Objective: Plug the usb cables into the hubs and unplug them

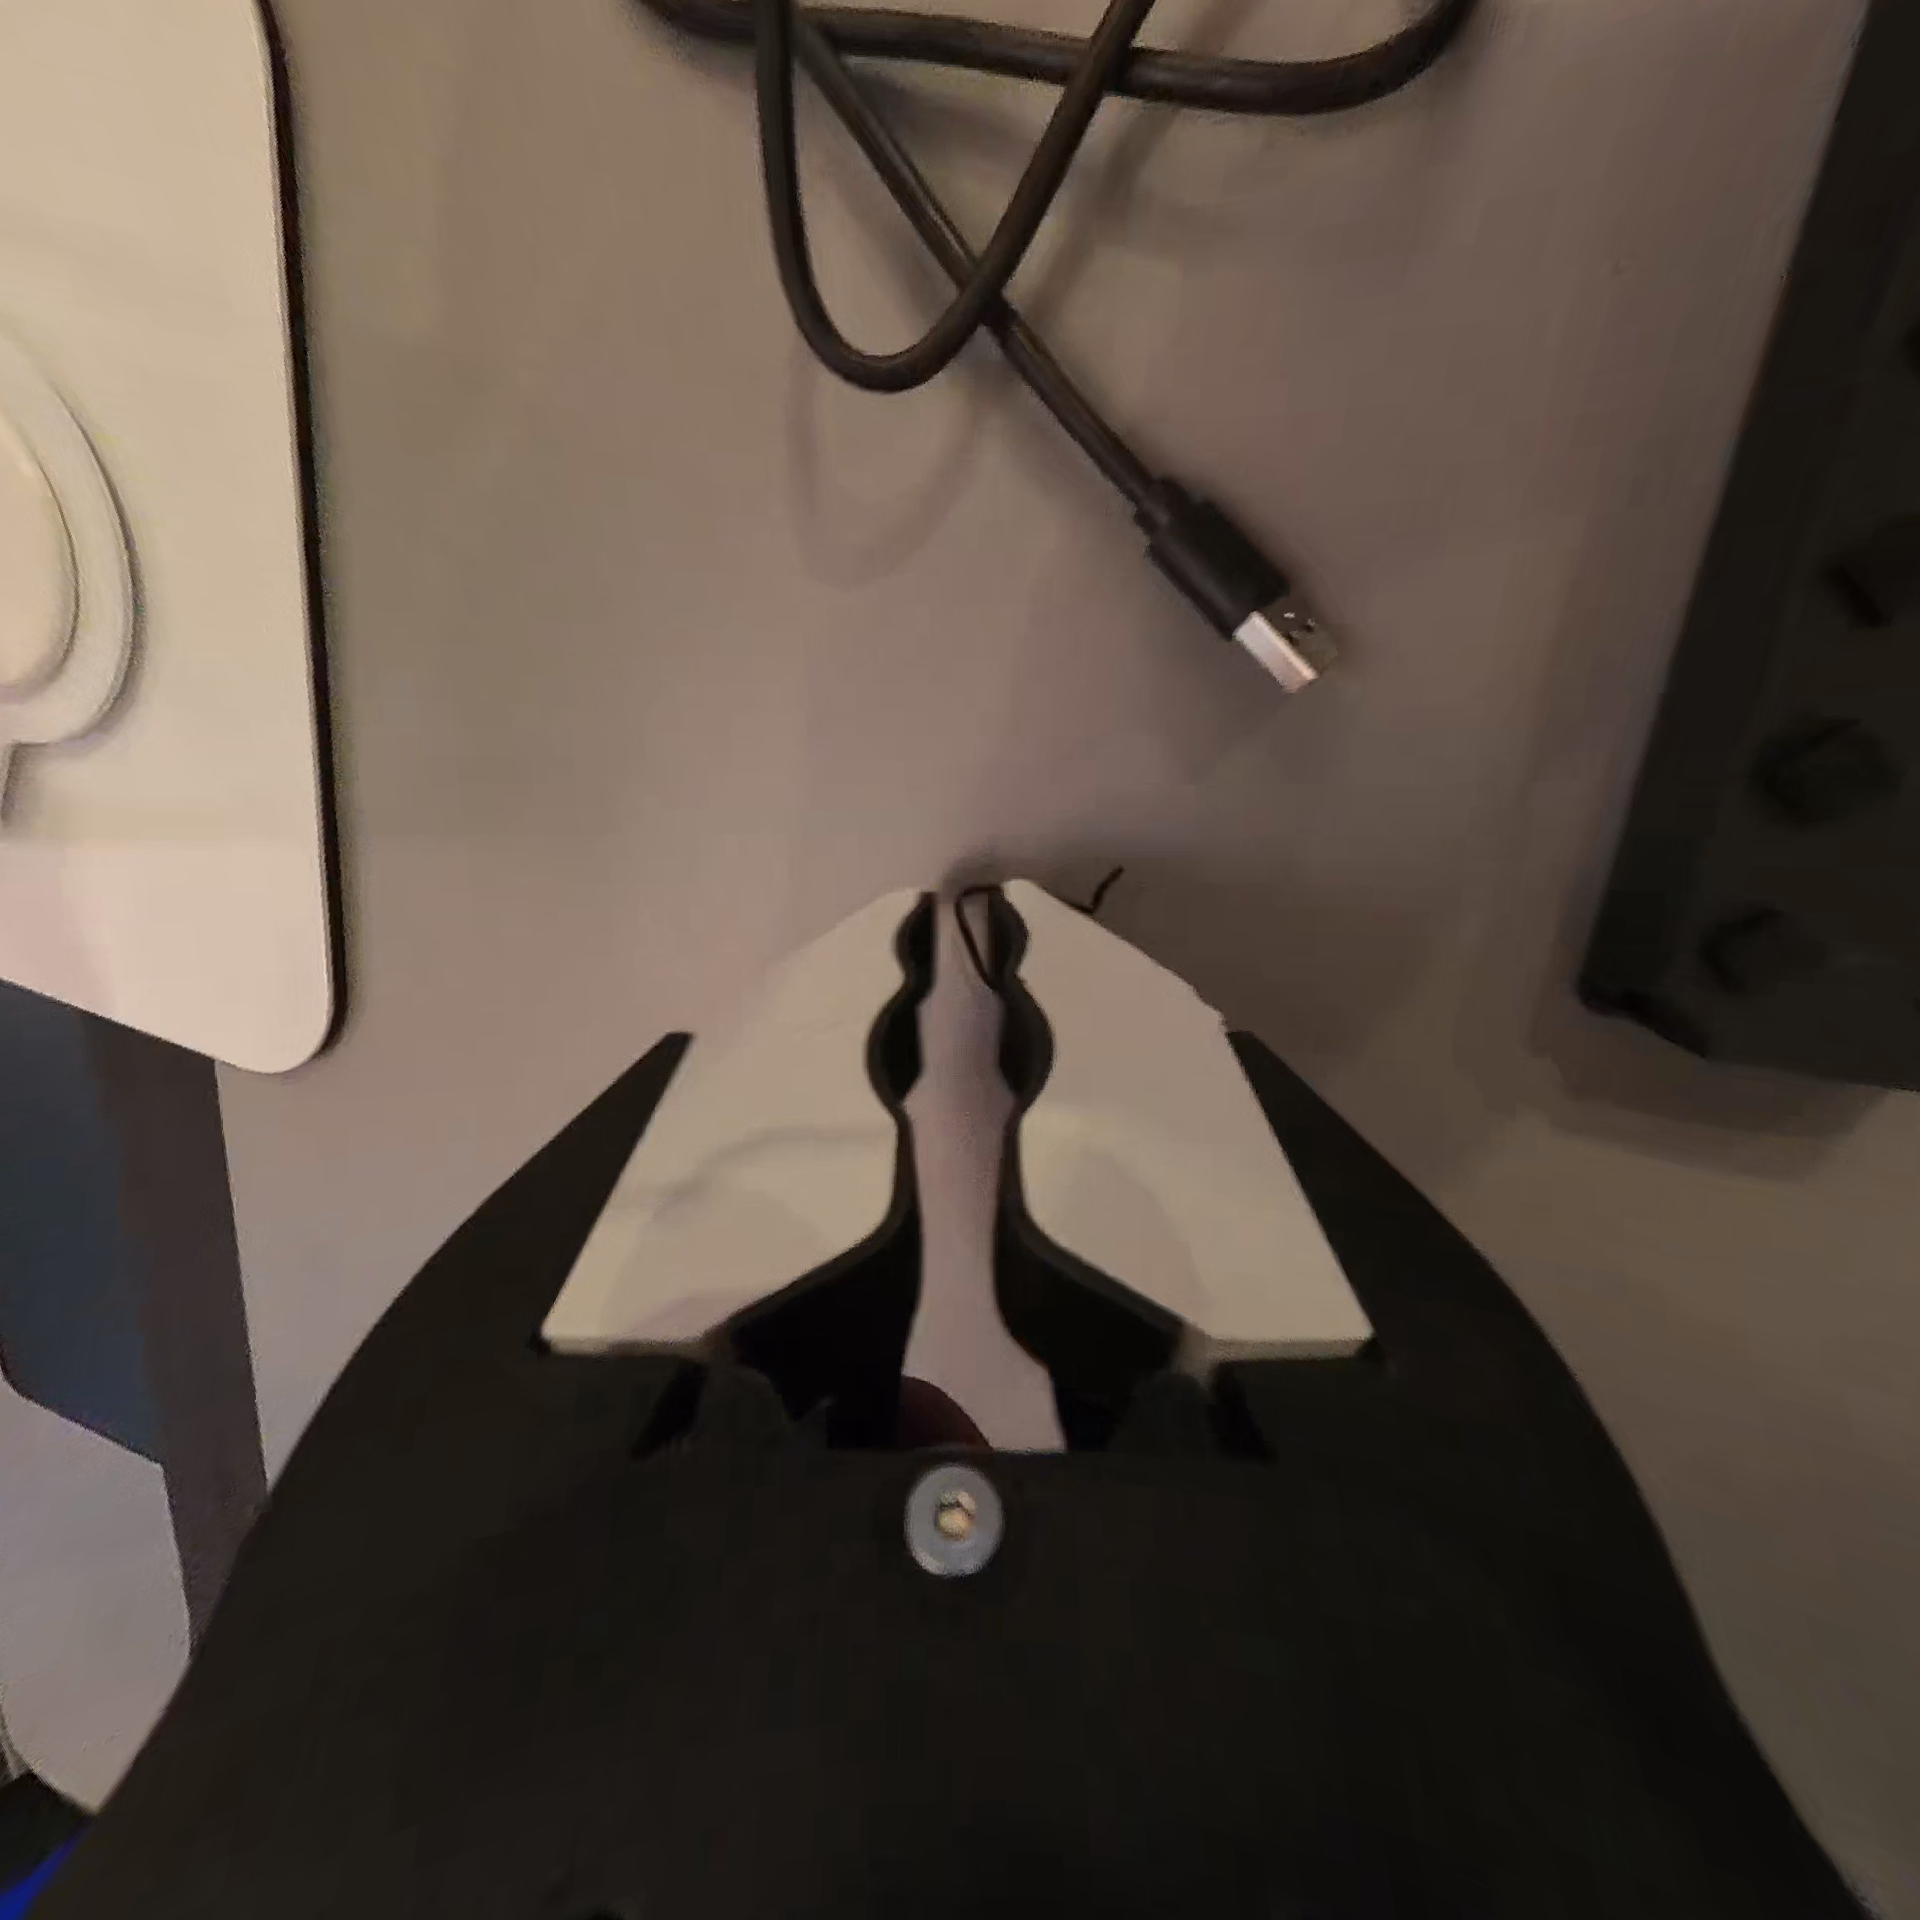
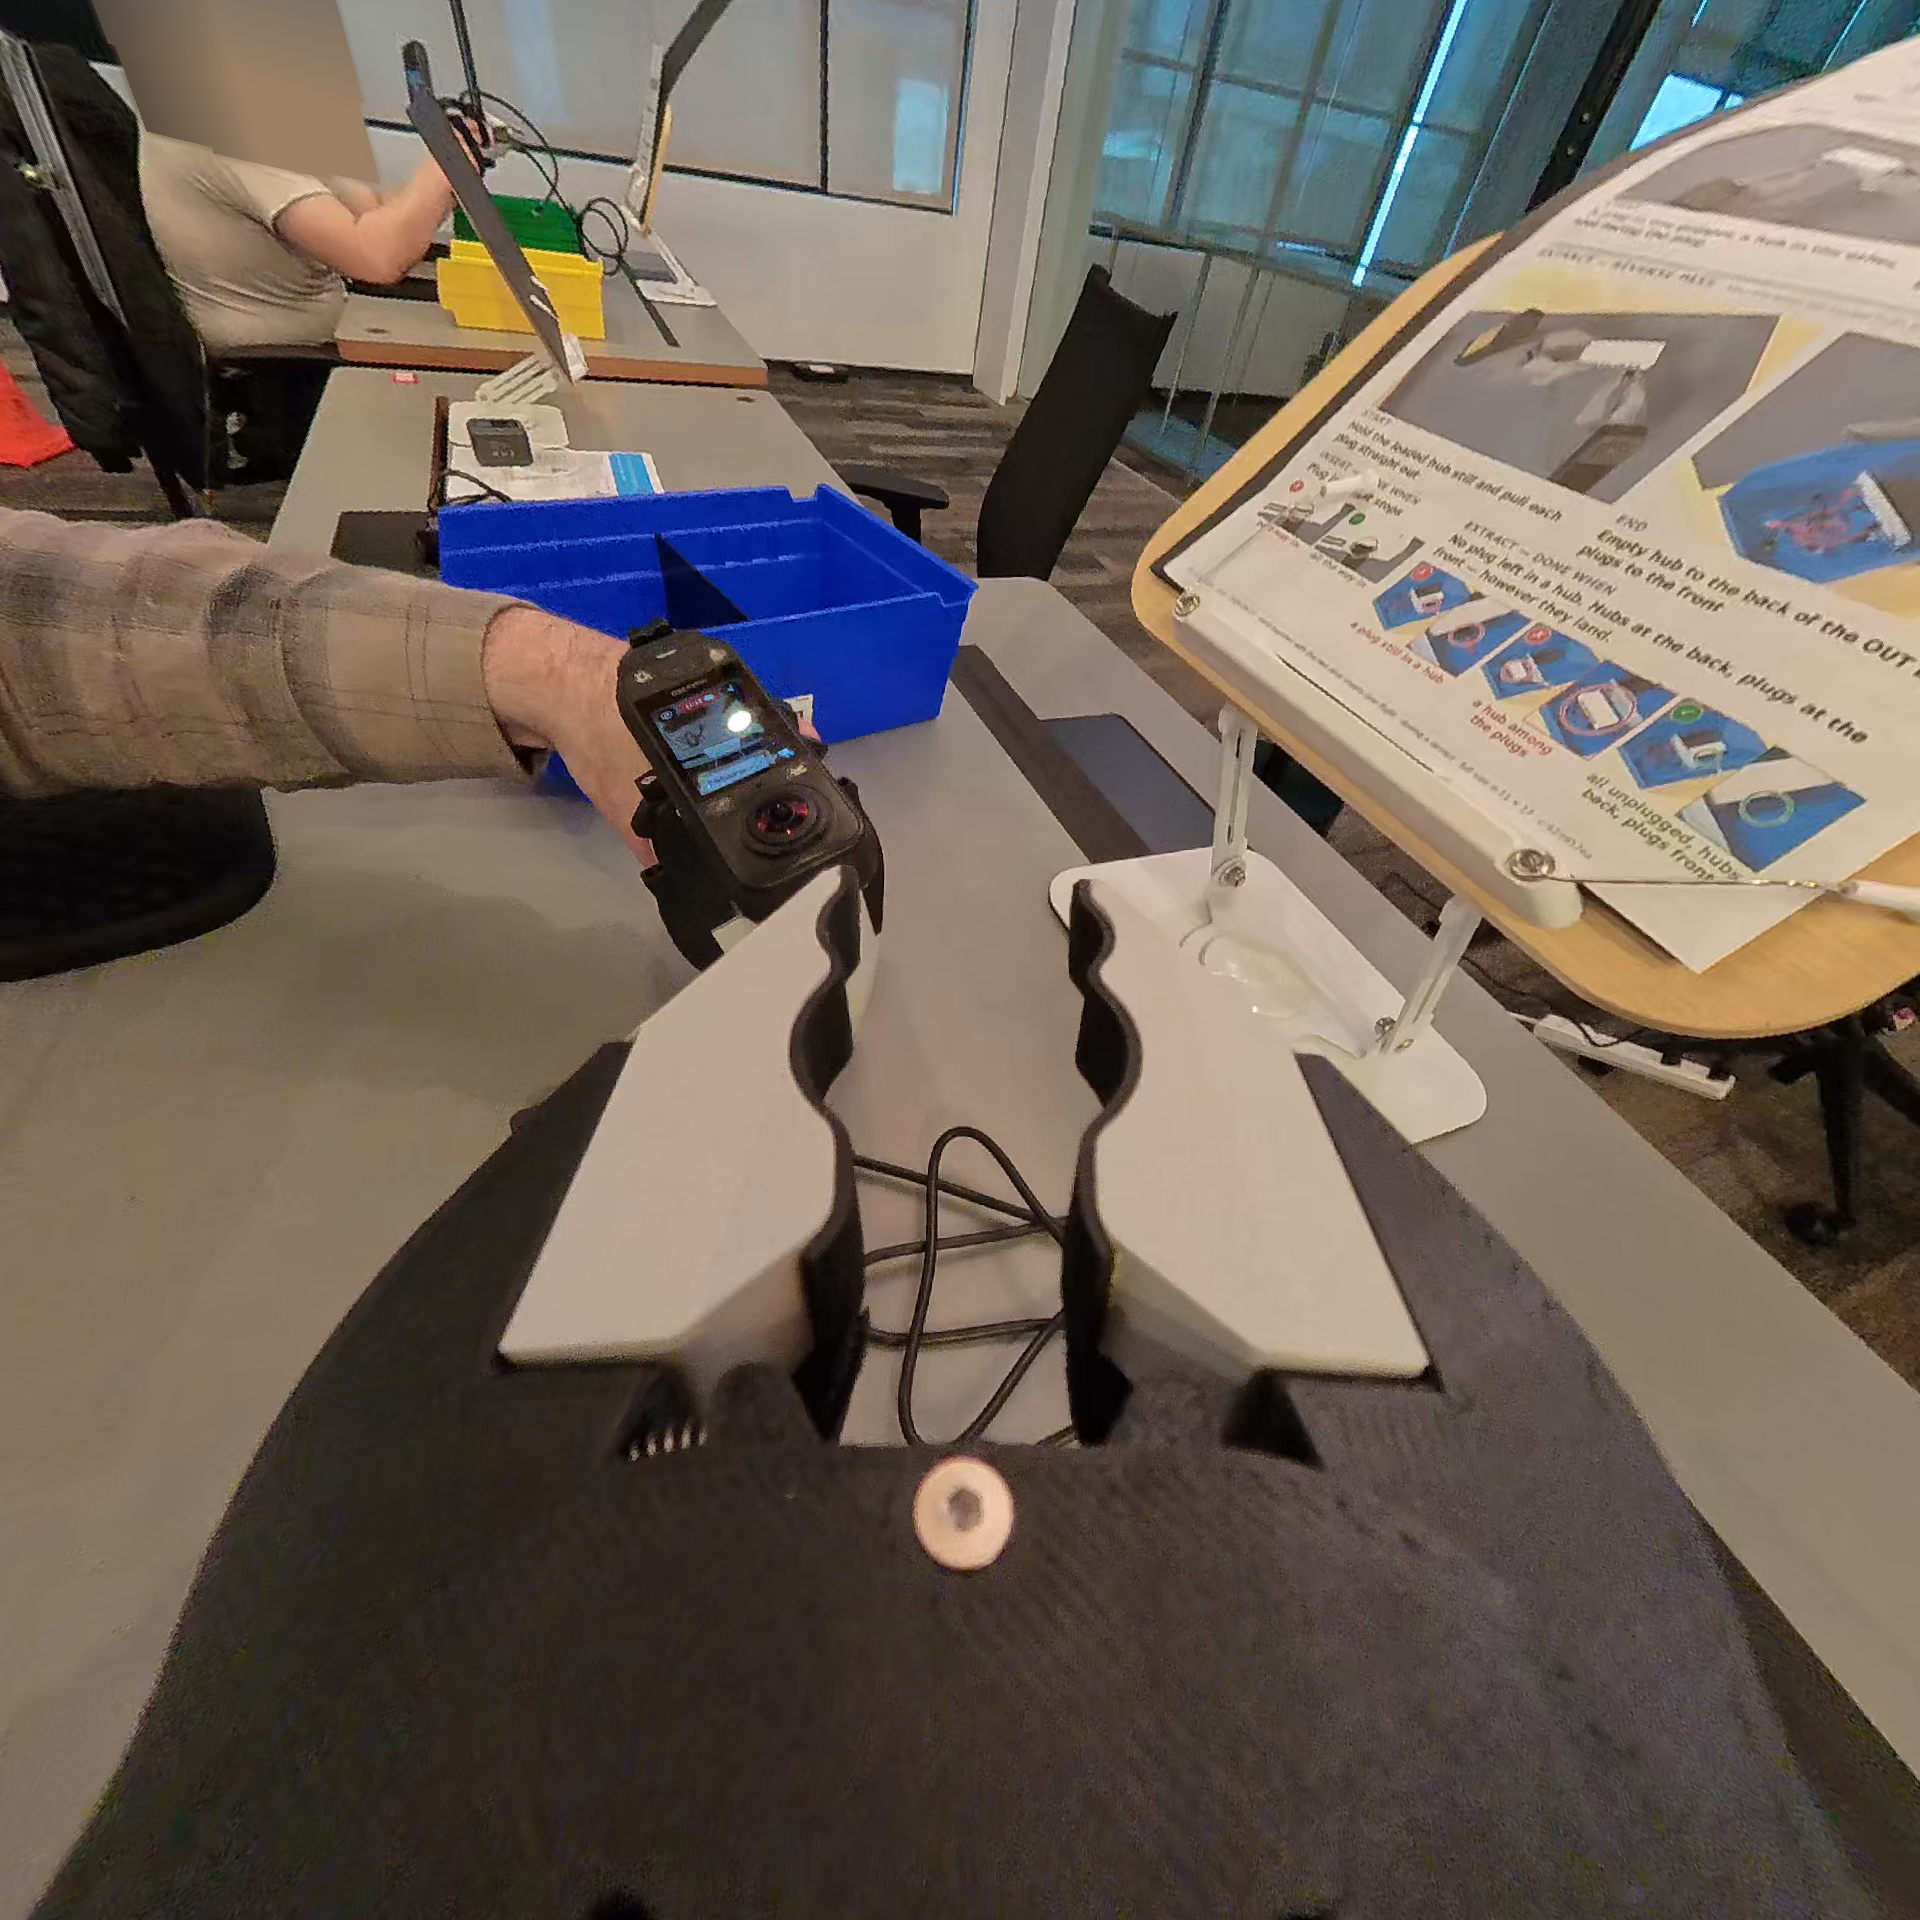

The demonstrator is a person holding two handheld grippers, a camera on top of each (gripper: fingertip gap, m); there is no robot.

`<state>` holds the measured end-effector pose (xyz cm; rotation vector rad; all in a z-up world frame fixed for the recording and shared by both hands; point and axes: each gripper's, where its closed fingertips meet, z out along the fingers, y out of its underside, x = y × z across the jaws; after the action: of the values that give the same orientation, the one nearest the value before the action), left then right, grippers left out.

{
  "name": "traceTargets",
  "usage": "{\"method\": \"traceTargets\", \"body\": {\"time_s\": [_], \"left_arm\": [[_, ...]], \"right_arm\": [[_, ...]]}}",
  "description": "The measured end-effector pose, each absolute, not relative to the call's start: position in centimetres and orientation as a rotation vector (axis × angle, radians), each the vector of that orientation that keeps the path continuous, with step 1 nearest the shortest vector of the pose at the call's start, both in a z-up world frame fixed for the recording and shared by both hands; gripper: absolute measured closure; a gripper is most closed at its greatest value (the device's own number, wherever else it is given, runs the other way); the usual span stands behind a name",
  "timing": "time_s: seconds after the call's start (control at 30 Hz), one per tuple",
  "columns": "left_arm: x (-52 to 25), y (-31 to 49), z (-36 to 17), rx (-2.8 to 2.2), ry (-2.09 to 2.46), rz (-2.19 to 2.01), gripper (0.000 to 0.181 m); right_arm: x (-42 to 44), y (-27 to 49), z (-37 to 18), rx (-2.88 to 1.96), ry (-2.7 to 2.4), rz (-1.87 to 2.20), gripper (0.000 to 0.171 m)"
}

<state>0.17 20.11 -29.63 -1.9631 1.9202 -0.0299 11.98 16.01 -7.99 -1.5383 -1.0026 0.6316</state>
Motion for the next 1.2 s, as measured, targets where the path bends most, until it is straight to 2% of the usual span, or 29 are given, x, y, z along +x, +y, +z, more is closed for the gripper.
{"method": "traceTargets", "body": {"time_s": [0.03,0.07,0.23,0.47,0.6,0.77,0.83,0.9,1.03,1.2], "left_arm": [[0.2,20.2,-29.6,-1.966,1.903,-0.045,0.163],[0.2,20.2,-29.4,-1.977,1.897,-0.078,0.149],[-0.5,21.4,-26.9,-1.968,1.814,-0.098,0.137],[1.7,21.2,-23.2,-1.927,1.724,-0.201,0.137],[4.5,21.9,-24.3,-1.977,1.686,-0.214,0.141],[8.1,21.7,-26.6,-2.058,1.663,-0.376,0.134],[8.8,21.4,-27.5,-2.096,1.665,-0.407,0.132],[9.3,21.1,-28.6,-2.122,1.684,-0.405,0.133],[10.3,20.5,-29.8,-2.142,1.692,-0.412,0.139],[10.9,20.3,-29.7,-2.108,1.685,-0.4,0.158]], "right_arm": [[12.1,16.2,-8.2,-1.545,-1.001,0.633,0.133],[12.2,16.3,-8.4,-1.554,-1.0,0.634,0.133],[13.2,17.2,-10.1,-1.651,-0.989,0.615,0.131],[16.8,18.4,-18.3,-2.075,-1.024,0.51,0.131],[18.1,18.4,-23.4,-2.282,-1.033,0.484,0.127],[18.3,18.3,-26.1,-2.382,-0.987,0.543,0.101],[17.9,18.2,-26.5,-2.383,-0.982,0.589,0.1],[17.2,18.1,-26.9,-2.38,-0.98,0.648,0.106],[16.9,18.2,-28.3,-2.407,-0.959,0.687,0.102],[17.4,18.7,-28.2,-2.39,-0.909,0.734,0.102]]}}
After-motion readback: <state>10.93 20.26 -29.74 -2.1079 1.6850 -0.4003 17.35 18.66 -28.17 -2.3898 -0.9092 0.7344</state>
